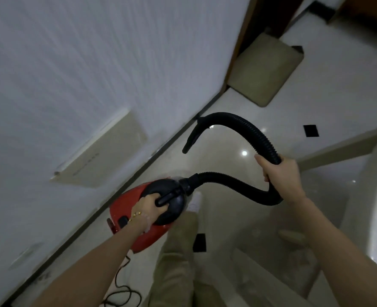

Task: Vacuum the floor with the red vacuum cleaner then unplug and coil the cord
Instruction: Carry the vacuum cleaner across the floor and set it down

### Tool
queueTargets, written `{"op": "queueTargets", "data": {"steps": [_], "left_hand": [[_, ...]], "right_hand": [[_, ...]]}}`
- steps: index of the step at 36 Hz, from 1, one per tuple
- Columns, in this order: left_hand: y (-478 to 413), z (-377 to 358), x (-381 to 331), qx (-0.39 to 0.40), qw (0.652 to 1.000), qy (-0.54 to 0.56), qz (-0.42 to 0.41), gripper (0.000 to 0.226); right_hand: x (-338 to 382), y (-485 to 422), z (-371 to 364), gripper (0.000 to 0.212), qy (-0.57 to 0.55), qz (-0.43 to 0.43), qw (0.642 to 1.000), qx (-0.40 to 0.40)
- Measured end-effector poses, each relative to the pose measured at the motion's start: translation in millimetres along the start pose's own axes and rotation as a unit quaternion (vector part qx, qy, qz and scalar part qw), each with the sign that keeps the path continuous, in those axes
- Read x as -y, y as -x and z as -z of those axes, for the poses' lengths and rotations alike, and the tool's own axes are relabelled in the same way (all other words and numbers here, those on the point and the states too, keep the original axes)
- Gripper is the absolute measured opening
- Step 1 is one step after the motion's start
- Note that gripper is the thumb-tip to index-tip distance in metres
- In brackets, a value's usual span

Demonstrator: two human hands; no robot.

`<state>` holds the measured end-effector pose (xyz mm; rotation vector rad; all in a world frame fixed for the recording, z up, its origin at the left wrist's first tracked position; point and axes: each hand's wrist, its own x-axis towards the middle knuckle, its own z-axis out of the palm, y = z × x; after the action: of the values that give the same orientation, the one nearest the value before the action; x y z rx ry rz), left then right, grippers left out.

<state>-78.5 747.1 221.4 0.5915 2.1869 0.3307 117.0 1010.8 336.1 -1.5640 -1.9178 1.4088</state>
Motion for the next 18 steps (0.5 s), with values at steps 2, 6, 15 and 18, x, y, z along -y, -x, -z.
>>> {"op": "queueTargets", "data": {"steps": [2, 6, 15, 18], "left_hand": [[-28, 6, -33, 0.013, 1.0, -0.009, -0.013, 0.015], [-88, 18, -98, 0.042, 0.998, -0.017, -0.039, 0.016], [-201, 35, -248, 0.097, 0.99, -0.066, -0.081, 0.034], [-233, 36, -302, 0.108, 0.986, -0.081, -0.096, 0.036]], "right_hand": [[2, -28, 15, 0.032, -0.009, -0.014, 1.0, -0.022], [7, -87, 46, 0.036, -0.021, -0.044, 0.997, -0.062], [18, -209, 113, 0.034, -0.056, -0.103, 0.983, -0.139], [15, -246, 136, 0.033, -0.07, -0.119, 0.977, -0.163]]}}
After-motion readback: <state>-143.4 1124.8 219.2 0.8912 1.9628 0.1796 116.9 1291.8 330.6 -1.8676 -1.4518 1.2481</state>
